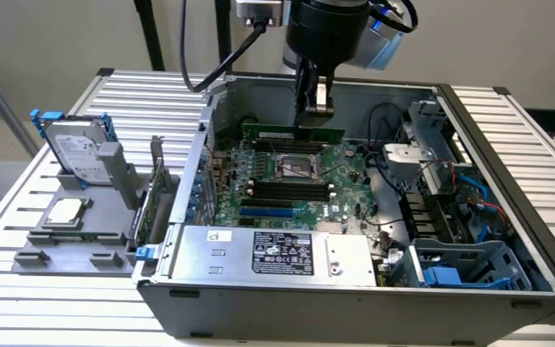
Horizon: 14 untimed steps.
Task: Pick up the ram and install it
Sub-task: 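Pick up the ram and move it above insertion slot, then insert the ram into the slot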
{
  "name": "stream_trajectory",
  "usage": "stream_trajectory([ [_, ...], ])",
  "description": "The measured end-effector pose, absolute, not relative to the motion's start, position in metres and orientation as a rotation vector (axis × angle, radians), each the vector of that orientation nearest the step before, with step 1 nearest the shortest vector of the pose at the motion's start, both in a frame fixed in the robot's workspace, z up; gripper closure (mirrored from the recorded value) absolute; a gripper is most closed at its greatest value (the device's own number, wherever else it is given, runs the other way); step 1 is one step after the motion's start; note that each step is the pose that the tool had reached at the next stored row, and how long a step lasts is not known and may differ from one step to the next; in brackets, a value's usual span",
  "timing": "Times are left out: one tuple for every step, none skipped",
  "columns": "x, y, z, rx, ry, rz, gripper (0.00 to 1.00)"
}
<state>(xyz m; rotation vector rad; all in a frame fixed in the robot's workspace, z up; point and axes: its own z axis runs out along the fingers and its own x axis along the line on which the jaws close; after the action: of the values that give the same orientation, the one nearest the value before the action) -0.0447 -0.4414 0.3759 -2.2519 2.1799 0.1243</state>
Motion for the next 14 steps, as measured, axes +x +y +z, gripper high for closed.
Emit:
stream_trajectory([
  [-0.0447,-0.4414,0.3758,-2.252,2.18,0.124,0.86],
  [-0.0447,-0.4414,0.3758,-2.252,2.18,0.124,0.86],
  [-0.0447,-0.4414,0.3758,-2.252,2.18,0.124,0.86],
  [-0.0447,-0.4414,0.3758,-2.252,2.18,0.124,0.86],
  [-0.0447,-0.4414,0.3758,-2.252,2.18,0.124,0.86],
  [-0.0446,-0.4414,0.3758,-2.252,2.18,0.124,0.86],
  [-0.0447,-0.4414,0.3758,-2.252,2.18,0.124,0.86],
  [-0.0446,-0.4414,0.3758,-2.252,2.18,0.124,0.86],
  [-0.0447,-0.4414,0.3758,-2.252,2.18,0.124,0.86],
  [-0.0447,-0.4414,0.3758,-2.252,2.18,0.124,0.86],
  [-0.0447,-0.4414,0.3758,-2.252,2.18,0.124,0.86],
  [-0.0447,-0.4414,0.3758,-2.252,2.18,0.124,0.86],
  [-0.0446,-0.4408,0.3752,-2.252,2.18,0.124,0.86],
  [-0.0446,-0.4392,0.3738,-2.252,2.179,0.124,0.86],
])
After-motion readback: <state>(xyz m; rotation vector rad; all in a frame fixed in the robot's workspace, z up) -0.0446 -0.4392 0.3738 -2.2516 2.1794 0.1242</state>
